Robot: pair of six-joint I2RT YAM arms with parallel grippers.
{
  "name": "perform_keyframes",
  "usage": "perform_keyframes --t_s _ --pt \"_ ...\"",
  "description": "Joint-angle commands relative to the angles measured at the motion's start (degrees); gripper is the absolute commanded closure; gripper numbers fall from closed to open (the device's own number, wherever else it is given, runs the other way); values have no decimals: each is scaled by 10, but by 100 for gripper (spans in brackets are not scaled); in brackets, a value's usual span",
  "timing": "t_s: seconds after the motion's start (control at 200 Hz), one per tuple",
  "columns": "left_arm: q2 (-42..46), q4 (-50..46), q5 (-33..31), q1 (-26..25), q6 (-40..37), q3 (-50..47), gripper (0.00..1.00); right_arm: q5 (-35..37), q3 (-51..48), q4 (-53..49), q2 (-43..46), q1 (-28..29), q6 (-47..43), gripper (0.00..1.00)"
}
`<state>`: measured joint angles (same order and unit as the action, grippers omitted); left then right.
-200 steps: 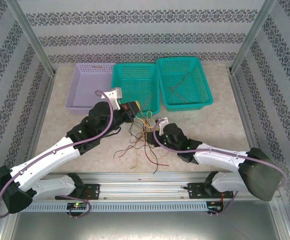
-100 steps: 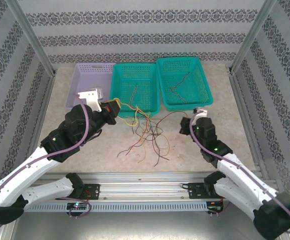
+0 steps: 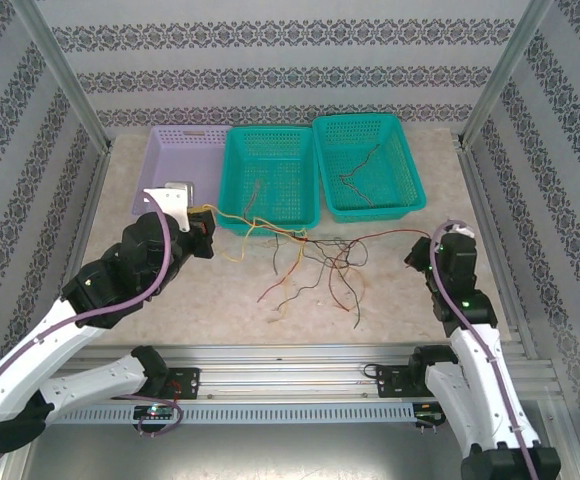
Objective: Untangle the cables
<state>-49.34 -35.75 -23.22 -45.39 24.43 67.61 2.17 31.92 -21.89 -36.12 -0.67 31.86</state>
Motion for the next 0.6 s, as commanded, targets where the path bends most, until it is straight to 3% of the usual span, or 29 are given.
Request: perform_keyframes --t_s 0.0,0.235,0.595 --pt "14 -40 -45 8 -37 22 100 20 28 -50 29 -28 14 100" --pt "7 -78 -67 24 -46 21 100 29 60 -78 44 -58 22 100" --pt "4 -90 -75 52 -53 4 100 112 101 -112 96 -72 45 100"
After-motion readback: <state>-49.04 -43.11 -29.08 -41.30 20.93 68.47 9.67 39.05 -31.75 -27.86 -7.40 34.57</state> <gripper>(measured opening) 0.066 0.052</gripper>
